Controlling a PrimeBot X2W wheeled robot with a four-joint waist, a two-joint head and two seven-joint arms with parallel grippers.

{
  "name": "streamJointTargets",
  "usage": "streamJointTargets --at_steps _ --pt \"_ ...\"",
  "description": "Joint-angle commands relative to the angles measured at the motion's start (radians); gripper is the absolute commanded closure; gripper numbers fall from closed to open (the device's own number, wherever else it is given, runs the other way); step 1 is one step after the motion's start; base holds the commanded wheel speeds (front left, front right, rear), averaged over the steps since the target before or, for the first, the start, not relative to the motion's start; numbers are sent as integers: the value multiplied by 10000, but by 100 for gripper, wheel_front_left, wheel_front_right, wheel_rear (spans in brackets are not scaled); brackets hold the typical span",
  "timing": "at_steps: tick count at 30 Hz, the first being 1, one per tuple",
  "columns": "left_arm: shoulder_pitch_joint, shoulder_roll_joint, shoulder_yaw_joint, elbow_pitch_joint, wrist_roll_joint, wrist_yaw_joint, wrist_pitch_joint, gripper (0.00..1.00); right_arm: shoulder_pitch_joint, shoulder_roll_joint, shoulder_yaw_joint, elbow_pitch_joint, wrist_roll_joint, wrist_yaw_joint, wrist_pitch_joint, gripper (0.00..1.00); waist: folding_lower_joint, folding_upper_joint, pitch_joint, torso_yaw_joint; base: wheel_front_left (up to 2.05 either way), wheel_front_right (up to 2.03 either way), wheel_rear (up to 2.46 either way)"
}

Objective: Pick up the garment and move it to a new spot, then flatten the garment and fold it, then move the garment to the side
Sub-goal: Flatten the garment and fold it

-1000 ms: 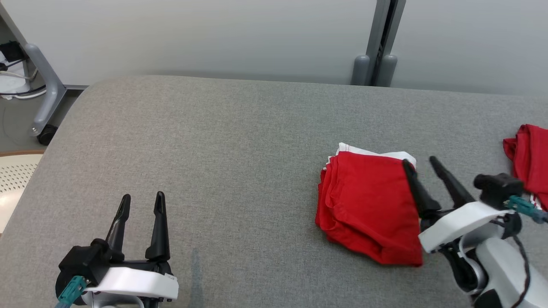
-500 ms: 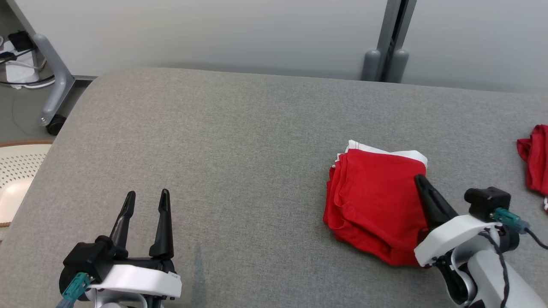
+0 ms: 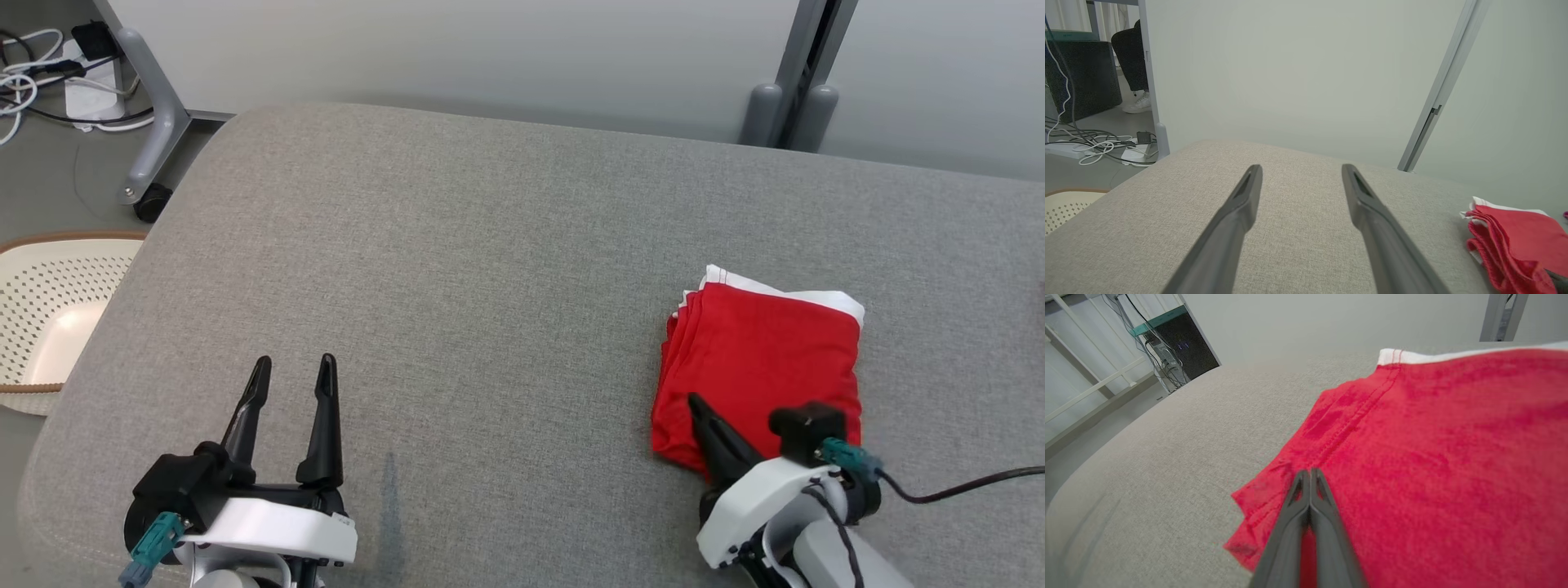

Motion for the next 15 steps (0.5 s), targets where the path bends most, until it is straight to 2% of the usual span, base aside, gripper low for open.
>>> streamJointTargets --at_steps 1,8,15 --pt "-136 37 8 -18 -31 14 4 0 139 41 184 -68 48 1 -48 100 0 0 26 31 0 0 0" --pt "-113 34 -23 -22 -59 70 4 0 225 230 783 -593 106 1 -50 100 0 0 22 -70 0 0 0" --pt "17 37 95 -40 87 52 4 0 413 -138 -252 -2001 -233 1 -49 100 0 0 -115 -630 0 0 0"
